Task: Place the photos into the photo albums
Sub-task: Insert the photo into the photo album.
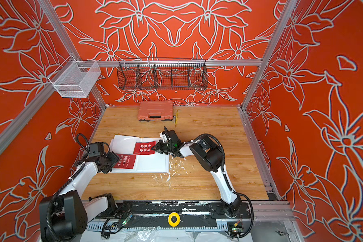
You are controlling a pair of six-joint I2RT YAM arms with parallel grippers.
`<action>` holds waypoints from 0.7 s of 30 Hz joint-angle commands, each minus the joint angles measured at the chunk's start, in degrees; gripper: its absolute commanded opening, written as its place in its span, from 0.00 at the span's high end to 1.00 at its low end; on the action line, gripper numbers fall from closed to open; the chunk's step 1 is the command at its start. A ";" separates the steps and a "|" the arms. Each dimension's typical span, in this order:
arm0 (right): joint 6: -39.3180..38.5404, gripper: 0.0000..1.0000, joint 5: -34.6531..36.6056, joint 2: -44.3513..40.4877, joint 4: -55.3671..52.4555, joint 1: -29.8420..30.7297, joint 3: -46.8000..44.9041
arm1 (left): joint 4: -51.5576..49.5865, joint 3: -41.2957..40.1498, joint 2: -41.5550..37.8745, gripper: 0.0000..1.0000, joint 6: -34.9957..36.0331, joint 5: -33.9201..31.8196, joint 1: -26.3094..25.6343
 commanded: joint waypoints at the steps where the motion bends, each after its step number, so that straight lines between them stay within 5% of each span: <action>1: -4.35 0.98 -0.45 -3.19 -3.34 -0.45 -0.31 | 0.43 0.02 0.58 0.33 -0.25 0.49 0.23; 21: -2.80 0.98 -0.83 0.82 0.26 -1.97 3.94 | -0.19 0.12 0.20 0.33 -0.07 1.12 0.19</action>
